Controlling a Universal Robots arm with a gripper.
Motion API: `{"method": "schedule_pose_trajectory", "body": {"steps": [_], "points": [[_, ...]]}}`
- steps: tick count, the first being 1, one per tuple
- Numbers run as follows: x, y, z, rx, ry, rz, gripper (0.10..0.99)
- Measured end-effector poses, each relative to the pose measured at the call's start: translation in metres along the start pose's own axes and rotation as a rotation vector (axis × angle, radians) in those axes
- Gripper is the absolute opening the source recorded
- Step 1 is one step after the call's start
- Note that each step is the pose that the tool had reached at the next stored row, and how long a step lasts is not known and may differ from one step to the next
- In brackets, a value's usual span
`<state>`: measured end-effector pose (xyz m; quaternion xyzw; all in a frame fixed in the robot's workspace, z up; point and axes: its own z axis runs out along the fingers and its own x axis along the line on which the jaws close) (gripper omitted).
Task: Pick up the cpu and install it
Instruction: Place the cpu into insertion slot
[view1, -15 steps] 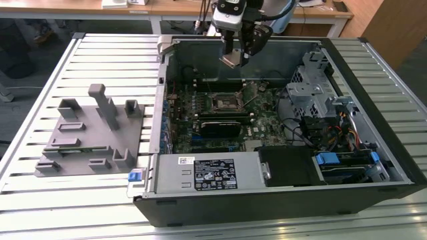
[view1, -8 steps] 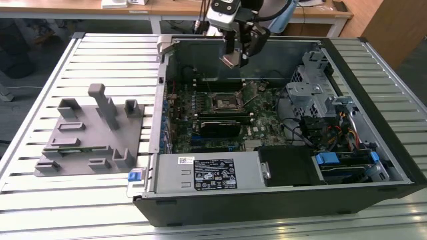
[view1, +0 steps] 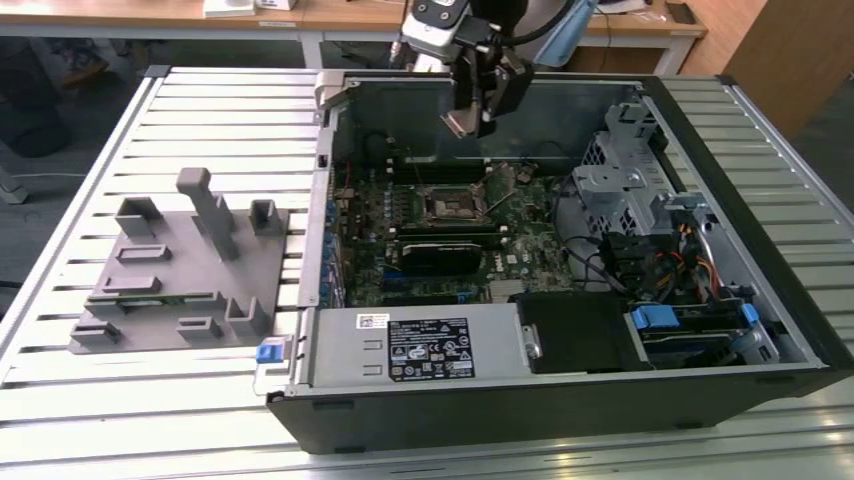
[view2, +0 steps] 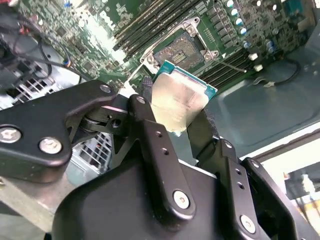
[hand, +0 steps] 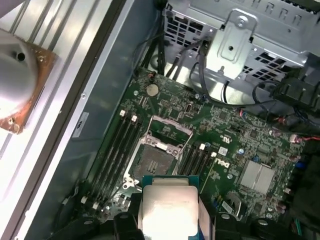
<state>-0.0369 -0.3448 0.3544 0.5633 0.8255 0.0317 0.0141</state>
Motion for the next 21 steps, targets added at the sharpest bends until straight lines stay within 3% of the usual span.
{"method": "schedule_pose_trajectory", "body": {"steps": [16, 21], "points": [[0.0000, -0.0004, 0.0065, -0.004, -0.0193, 0.283, 0.533], [0.0044, 0.0011, 0.0100, -0.004, -0.0215, 0.316, 0.533]]}}
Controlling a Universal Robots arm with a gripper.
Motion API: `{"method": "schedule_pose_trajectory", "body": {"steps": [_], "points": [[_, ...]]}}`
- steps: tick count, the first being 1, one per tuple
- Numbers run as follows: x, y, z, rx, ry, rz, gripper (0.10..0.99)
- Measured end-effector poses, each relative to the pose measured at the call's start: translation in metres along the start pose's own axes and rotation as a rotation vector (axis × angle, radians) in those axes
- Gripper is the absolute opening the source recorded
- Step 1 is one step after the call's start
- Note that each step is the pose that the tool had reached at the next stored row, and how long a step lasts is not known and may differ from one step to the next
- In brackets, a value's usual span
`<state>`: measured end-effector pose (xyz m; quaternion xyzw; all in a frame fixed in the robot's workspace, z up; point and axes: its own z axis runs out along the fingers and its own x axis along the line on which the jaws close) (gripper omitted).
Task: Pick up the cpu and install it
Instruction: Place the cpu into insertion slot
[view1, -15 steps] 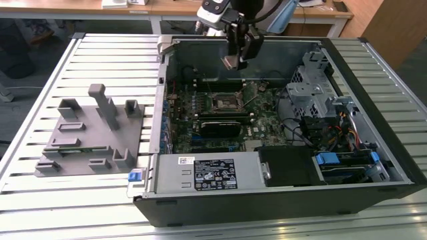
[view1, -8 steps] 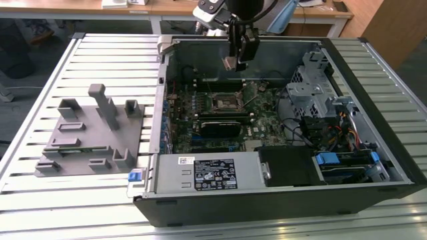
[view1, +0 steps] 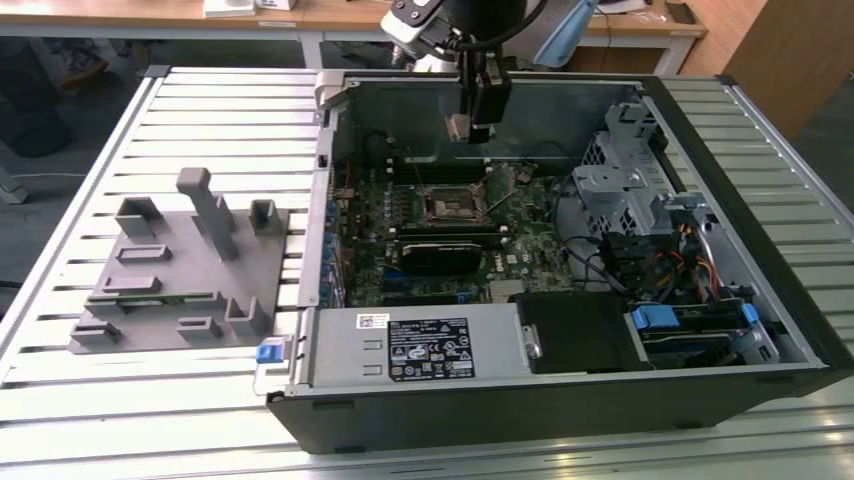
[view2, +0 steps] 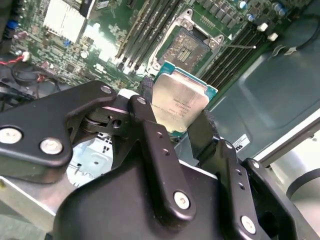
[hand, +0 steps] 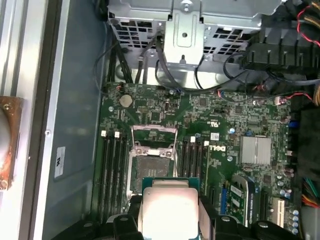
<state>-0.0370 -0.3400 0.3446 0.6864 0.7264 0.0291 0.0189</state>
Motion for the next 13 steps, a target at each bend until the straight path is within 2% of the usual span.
{"method": "schedule_pose_trajectory", "body": {"steps": [4, 13], "points": [[0.0102, 0.0001, 0.0066, 0.000, 0.0000, 0.000, 0.533], [0.0136, -0.0006, 0.0208, 0.000, 0.0002, 0.000, 0.533]]}}
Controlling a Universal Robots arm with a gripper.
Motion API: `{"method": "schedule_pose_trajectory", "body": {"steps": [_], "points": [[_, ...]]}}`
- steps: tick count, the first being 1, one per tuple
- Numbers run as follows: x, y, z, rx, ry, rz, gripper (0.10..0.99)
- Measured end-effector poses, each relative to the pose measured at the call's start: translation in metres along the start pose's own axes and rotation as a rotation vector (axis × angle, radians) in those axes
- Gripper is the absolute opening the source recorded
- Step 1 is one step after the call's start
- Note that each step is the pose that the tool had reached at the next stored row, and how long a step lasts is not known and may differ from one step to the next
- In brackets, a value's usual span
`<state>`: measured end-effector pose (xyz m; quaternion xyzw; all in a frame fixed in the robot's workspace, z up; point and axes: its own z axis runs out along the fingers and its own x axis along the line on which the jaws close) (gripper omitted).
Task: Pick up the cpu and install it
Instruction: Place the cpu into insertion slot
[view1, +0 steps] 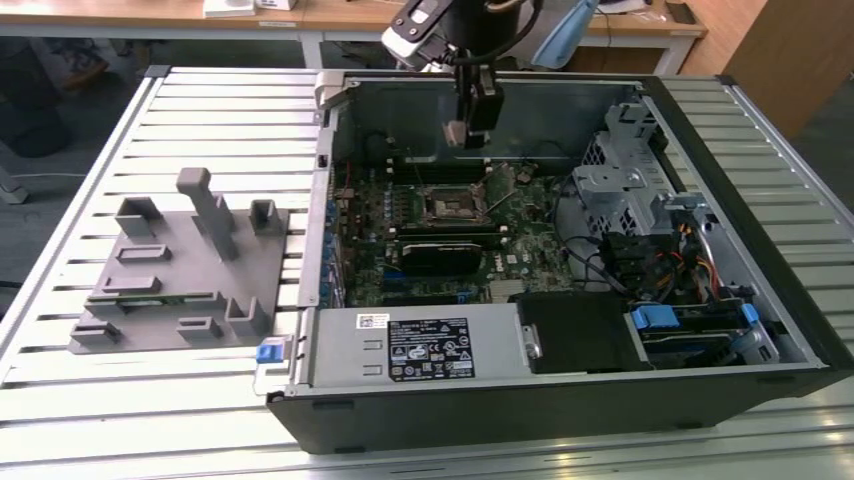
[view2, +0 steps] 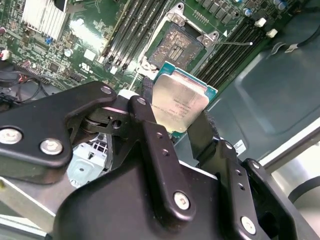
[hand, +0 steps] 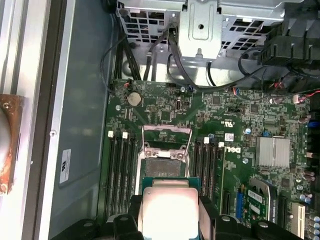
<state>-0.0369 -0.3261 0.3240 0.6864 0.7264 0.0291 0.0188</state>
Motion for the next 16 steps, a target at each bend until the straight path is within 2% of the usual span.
{"method": "schedule_pose_trajectory", "body": {"steps": [10, 16], "points": [[0.0054, -0.0007, 0.0168, 0.000, 0.0001, 0.000, 0.533], [0.0062, -0.0014, 0.0275, 0.000, -0.0018, 0.025, 0.533]]}}
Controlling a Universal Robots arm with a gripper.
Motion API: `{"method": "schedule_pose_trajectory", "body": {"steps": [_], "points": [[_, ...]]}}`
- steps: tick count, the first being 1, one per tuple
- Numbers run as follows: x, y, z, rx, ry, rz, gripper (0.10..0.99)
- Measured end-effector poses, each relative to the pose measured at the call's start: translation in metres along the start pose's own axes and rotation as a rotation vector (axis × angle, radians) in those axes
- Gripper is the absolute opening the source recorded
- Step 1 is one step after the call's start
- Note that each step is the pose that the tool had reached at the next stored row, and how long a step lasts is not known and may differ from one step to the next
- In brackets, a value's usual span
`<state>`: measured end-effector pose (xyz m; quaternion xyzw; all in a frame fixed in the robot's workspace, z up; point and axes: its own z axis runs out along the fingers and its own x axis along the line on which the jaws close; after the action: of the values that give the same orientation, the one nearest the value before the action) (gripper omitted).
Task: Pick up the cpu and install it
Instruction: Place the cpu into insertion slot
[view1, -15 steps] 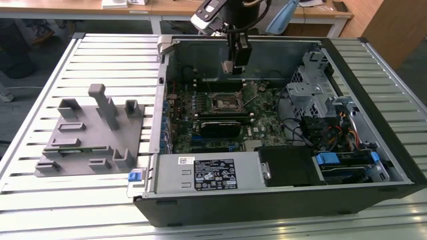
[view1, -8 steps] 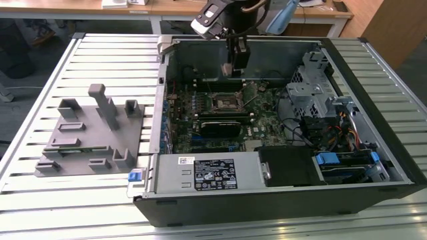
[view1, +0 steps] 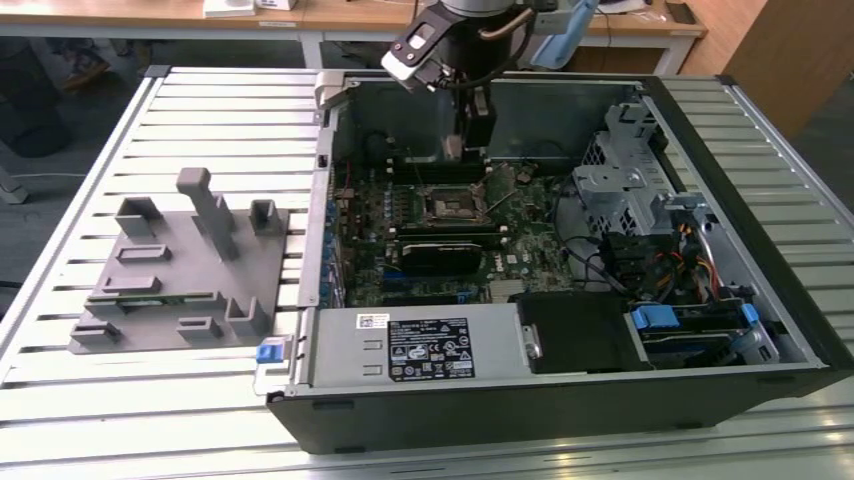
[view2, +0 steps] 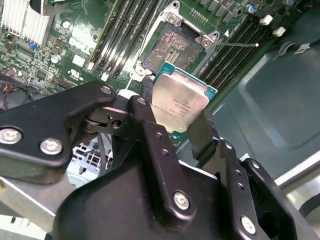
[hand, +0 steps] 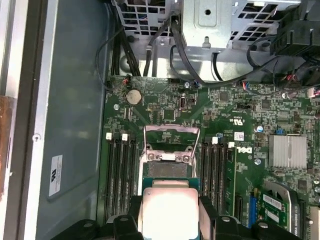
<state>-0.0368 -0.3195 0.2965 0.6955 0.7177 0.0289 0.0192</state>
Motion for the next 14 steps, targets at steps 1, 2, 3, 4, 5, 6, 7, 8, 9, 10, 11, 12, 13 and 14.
{"method": "schedule_pose_trajectory", "body": {"steps": [1, 2, 3, 4, 5, 6, 7, 8, 9, 10, 11, 12, 13, 14], "points": [[0.0000, -0.0001, 0.0018, 0.000, 0.0000, 0.000, 0.533], [0.0000, -0.0003, 0.0036, 0.000, 0.0001, -0.002, 0.533], [0.0000, -0.0004, 0.0054, 0.000, 0.0003, -0.005, 0.533], [0.0001, -0.0005, 0.0074, 0.000, 0.0007, -0.009, 0.533], [0.0001, -0.0007, 0.0092, 0.000, 0.0009, -0.012, 0.533], [0.0002, -0.0008, 0.0110, 0.000, 0.0011, -0.015, 0.533], [0.0003, -0.0009, 0.0127, 0.000, 0.0012, -0.017, 0.533], [0.0004, -0.0010, 0.0145, 0.000, 0.0012, -0.017, 0.533], [0.0004, -0.0011, 0.0164, 0.000, 0.0012, -0.017, 0.533], [0.0004, -0.0013, 0.0182, 0.000, 0.0013, -0.017, 0.533], [0.0004, -0.0014, 0.0200, 0.000, 0.0013, -0.017, 0.533], [0.0003, -0.0015, 0.0218, 0.000, 0.0012, -0.017, 0.533], [0.0003, -0.0016, 0.0237, 0.000, 0.0010, -0.017, 0.533], [0.0003, -0.0018, 0.0255, 0.000, 0.0008, -0.017, 0.533]]}}
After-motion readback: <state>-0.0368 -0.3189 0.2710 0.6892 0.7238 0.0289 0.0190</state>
